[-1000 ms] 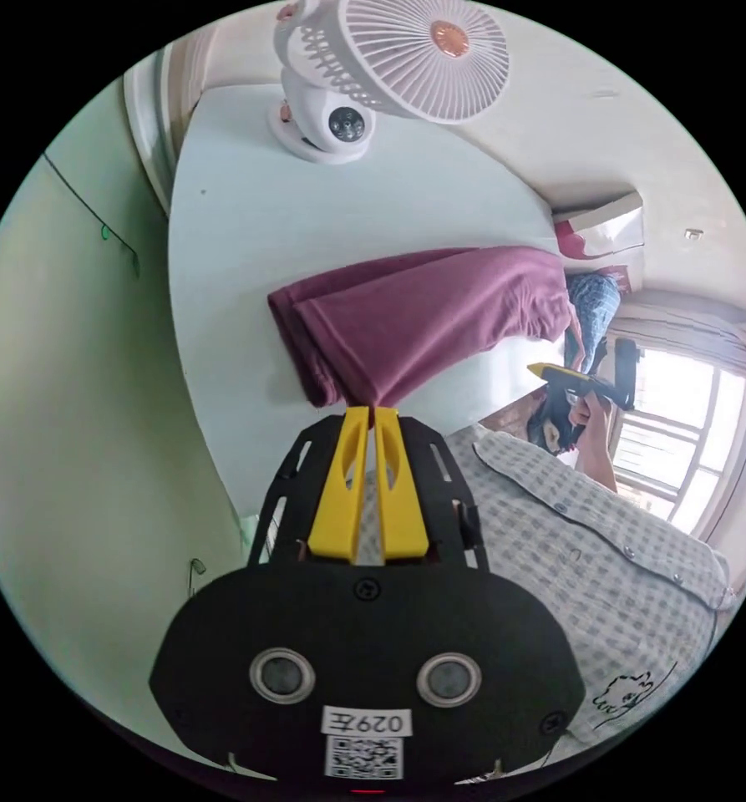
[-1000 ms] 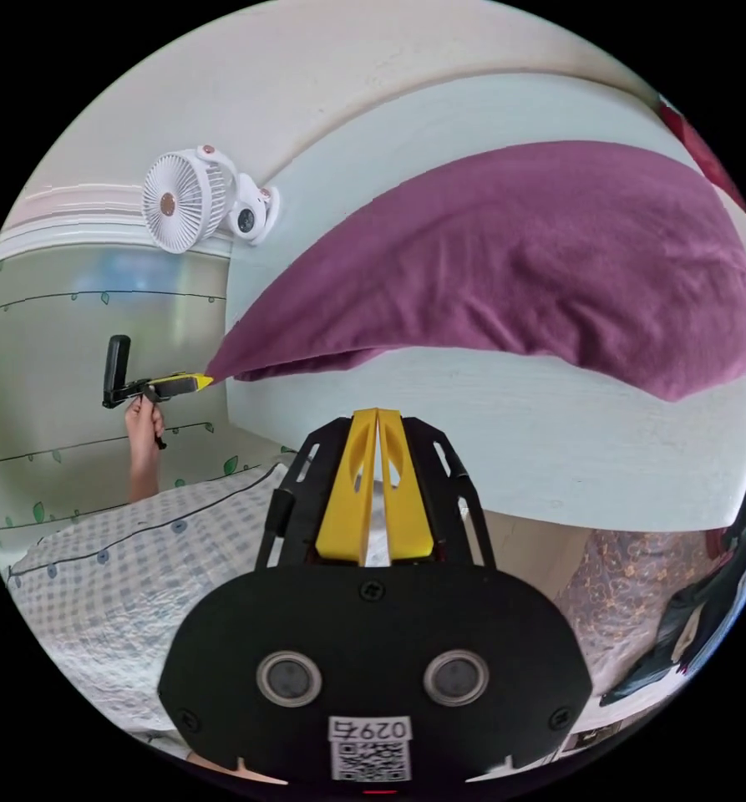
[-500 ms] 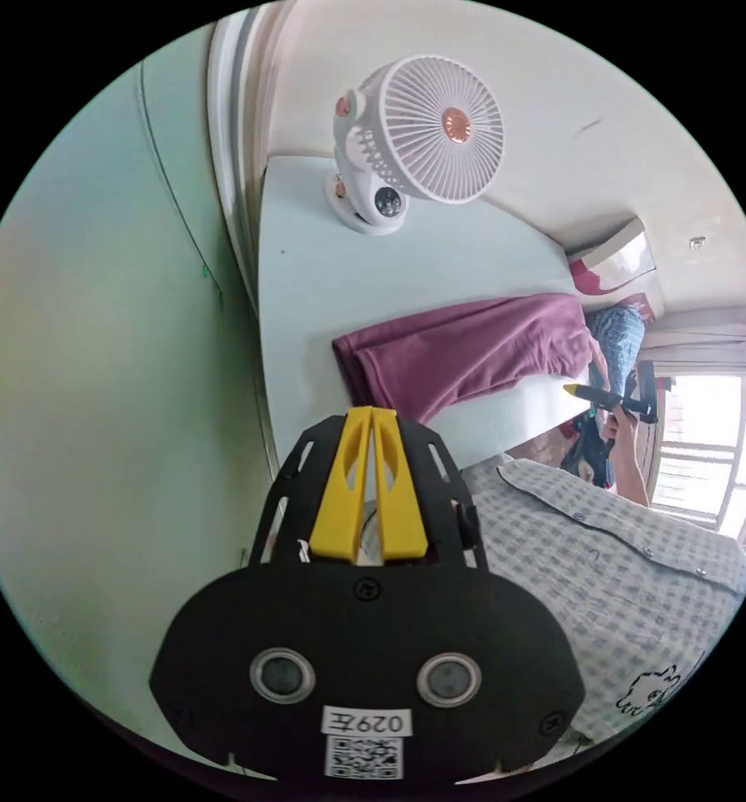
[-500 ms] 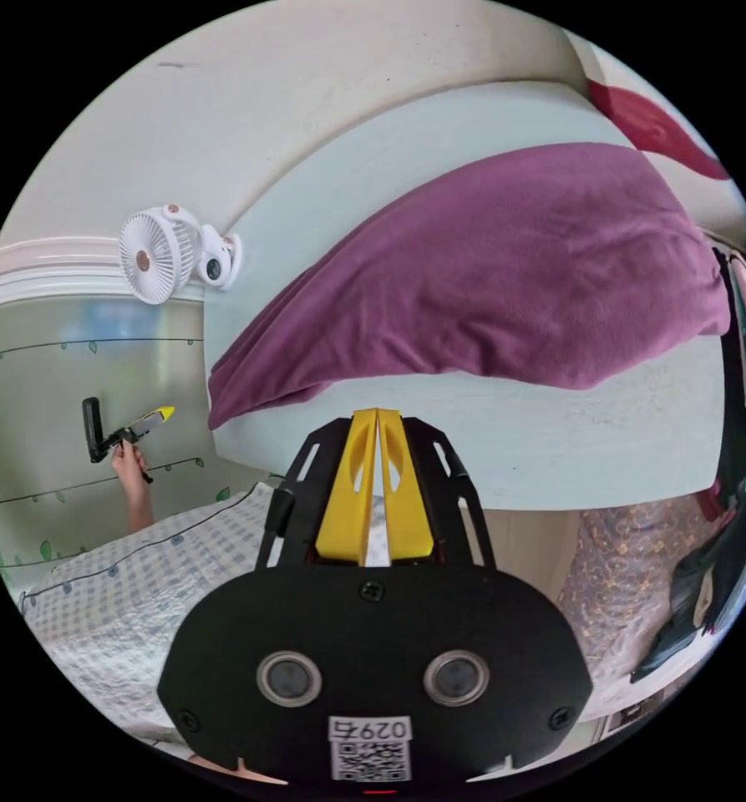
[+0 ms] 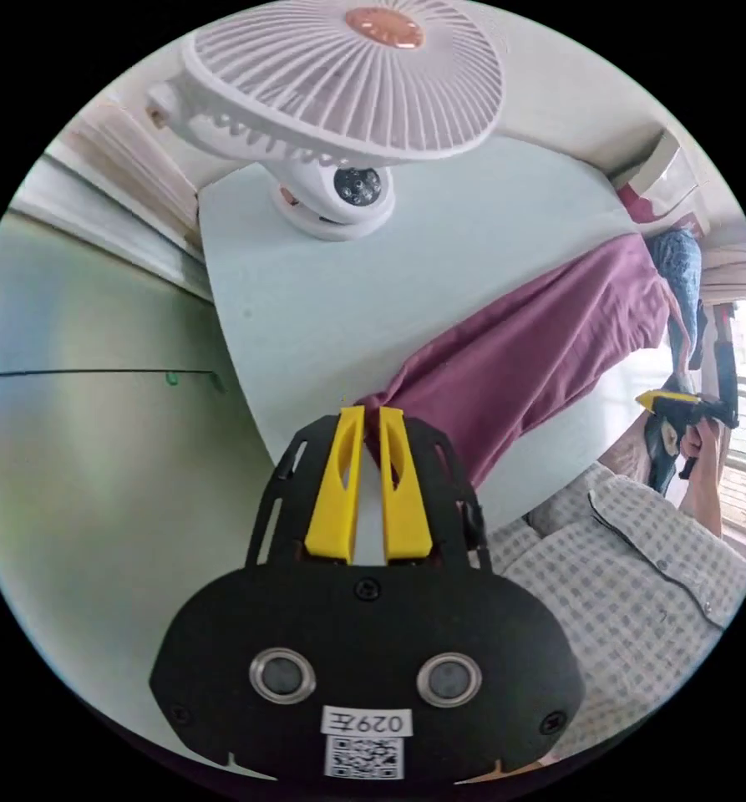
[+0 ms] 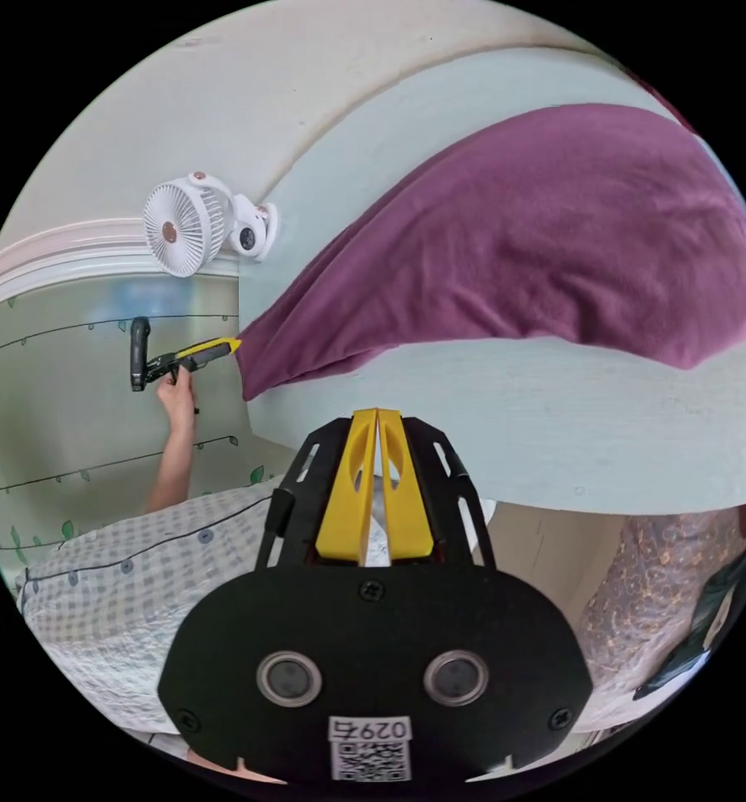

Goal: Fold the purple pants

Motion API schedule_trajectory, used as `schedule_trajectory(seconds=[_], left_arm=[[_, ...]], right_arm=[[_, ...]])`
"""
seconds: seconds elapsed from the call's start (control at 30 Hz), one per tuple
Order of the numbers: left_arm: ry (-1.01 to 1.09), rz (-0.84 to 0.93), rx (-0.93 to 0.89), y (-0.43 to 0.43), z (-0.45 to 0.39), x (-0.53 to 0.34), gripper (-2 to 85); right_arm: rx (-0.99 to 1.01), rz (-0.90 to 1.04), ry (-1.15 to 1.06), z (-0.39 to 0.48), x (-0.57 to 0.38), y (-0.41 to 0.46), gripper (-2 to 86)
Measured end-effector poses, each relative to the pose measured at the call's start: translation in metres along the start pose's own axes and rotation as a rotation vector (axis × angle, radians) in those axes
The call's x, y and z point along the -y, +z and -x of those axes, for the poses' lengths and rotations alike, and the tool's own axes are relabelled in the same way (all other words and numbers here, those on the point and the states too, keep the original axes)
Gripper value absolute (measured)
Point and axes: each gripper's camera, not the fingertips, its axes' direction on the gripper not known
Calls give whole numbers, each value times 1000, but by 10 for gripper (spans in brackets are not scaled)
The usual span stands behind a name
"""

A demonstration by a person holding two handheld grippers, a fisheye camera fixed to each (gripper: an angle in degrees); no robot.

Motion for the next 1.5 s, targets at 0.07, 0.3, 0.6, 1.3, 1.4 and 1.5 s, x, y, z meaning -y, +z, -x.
schedule_trajectory(seconds=[0.07, 0.3, 0.6, 1.3, 1.4, 1.5], left_arm=[[-47, -90, -89, -21, 18, -11, 12], [-226, -101, -53, -30, 67, -20, -8], [-23, -20, -169, -6, 33, 2, 53], [-106, -134, -287, -63, 67, 15, -8], [-10, -109, -312, -60, 41, 27, -2], [51, -46, -223, -47, 11, 44, 27]], right_arm=[[11, -13, 34, -15, -4, -6, -4], [30, -4, 58, -34, 2, -10, -4], [56, 29, -3, -20, 40, 9, -4], [118, 57, 37, -29, 66, 67, -3], [119, 59, 33, -24, 72, 80, -3], [136, 51, 27, -16, 78, 92, -3]])
